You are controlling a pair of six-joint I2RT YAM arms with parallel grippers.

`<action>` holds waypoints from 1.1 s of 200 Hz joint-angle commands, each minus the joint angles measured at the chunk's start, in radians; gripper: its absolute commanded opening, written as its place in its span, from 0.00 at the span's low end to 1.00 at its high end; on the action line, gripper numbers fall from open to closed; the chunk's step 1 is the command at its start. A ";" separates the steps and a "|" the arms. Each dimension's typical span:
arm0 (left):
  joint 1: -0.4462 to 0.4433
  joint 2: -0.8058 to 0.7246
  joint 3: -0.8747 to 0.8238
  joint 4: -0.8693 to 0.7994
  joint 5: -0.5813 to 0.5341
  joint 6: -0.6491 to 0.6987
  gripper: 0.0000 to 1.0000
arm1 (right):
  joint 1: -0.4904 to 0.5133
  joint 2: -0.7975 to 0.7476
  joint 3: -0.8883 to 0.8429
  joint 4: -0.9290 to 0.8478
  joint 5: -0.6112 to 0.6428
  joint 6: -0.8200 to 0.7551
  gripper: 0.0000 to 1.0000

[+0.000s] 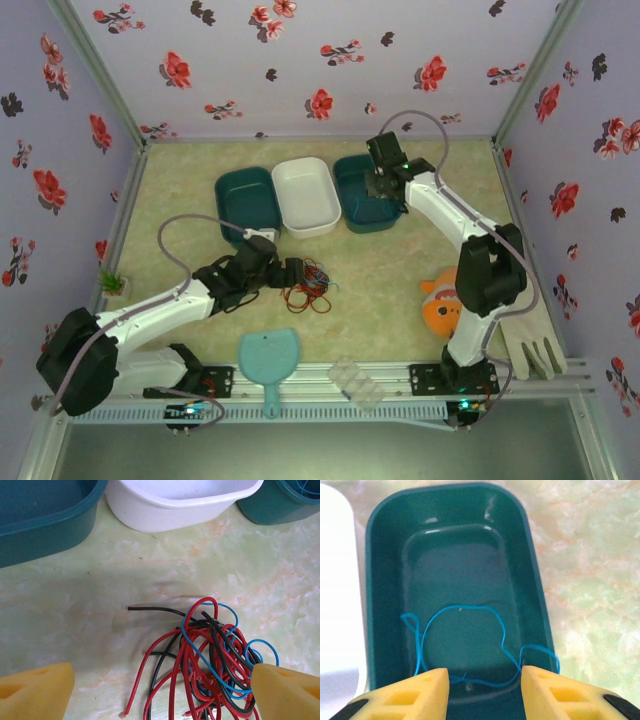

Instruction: Untangle the cables

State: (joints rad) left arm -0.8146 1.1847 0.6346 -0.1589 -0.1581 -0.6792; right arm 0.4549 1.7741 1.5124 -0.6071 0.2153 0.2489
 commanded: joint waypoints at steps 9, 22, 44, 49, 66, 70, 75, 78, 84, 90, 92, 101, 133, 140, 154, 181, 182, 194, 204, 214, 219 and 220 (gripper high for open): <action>0.003 -0.007 0.015 -0.016 -0.028 -0.023 0.92 | 0.088 -0.127 -0.065 -0.057 0.031 0.066 0.43; 0.005 -0.002 0.019 -0.010 -0.027 -0.023 0.91 | 0.113 -0.156 -0.100 -0.064 0.025 0.104 0.43; 0.012 0.021 0.035 -0.004 -0.025 -0.028 0.86 | 0.145 -0.205 -0.172 -0.045 -0.018 0.195 0.42; 0.013 0.028 0.040 -0.001 -0.022 -0.029 0.85 | 0.151 -0.215 -0.190 -0.033 -0.036 0.218 0.42; 0.014 0.055 0.059 0.006 -0.010 -0.034 0.82 | 0.170 -0.238 -0.252 0.028 -0.126 0.301 0.41; 0.015 0.063 0.063 0.008 -0.006 -0.035 0.81 | 0.176 -0.243 -0.267 0.046 -0.148 0.322 0.41; 0.015 0.071 0.067 0.013 0.001 -0.036 0.80 | 0.182 -0.248 -0.283 0.069 -0.177 0.343 0.41; 0.015 0.076 0.070 0.016 0.004 -0.036 0.80 | 0.186 -0.250 -0.294 0.083 -0.195 0.354 0.40; 0.015 0.086 0.073 0.023 0.013 -0.037 0.78 | 0.195 -0.253 -0.311 0.107 -0.221 0.382 0.40; 0.015 0.097 0.078 0.029 0.021 -0.039 0.77 | 0.205 -0.254 -0.330 0.132 -0.246 0.412 0.40; 0.015 0.101 0.078 0.032 0.024 -0.039 0.77 | 0.208 -0.254 -0.336 0.139 -0.253 0.420 0.40; 0.015 0.115 0.083 0.041 0.038 -0.041 0.75 | 0.221 -0.247 -0.355 0.170 -0.284 0.457 0.39; 0.015 0.160 0.097 0.061 0.072 -0.042 0.72 | 0.262 -0.191 -0.377 0.187 -0.355 0.533 0.37; 0.015 0.167 0.098 0.061 0.074 -0.041 0.71 | 0.271 -0.178 -0.378 0.187 -0.362 0.546 0.37; 0.016 0.178 0.099 0.062 0.075 -0.042 0.70 | 0.285 -0.160 -0.388 0.195 -0.379 0.571 0.36; 0.016 0.195 0.091 0.070 0.074 -0.049 0.67 | 0.305 -0.122 -0.409 0.217 -0.412 0.620 0.36; 0.017 0.195 0.091 0.071 0.075 -0.048 0.67 | 0.305 -0.120 -0.409 0.217 -0.412 0.622 0.36; 0.017 0.203 0.088 0.074 0.077 -0.051 0.65 | 0.312 -0.101 -0.412 0.218 -0.421 0.636 0.35; 0.017 0.210 0.086 0.078 0.078 -0.051 0.64 | 0.322 -0.088 -0.415 0.219 -0.428 0.645 0.35; 0.016 0.216 0.084 0.080 0.081 -0.052 0.63 | 0.332 -0.079 -0.418 0.228 -0.434 0.653 0.35; 0.017 0.219 0.083 0.081 0.080 -0.052 0.63 | 0.336 -0.073 -0.420 0.231 -0.436 0.656 0.35; 0.017 0.220 0.083 0.082 0.081 -0.052 0.62 | 0.336 -0.072 -0.420 0.231 -0.438 0.657 0.35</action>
State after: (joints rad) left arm -0.8051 1.3827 0.7082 -0.0956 -0.0921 -0.7128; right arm 0.7673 1.6775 1.1099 -0.4065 -0.1875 0.8501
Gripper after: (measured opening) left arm 0.635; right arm 0.349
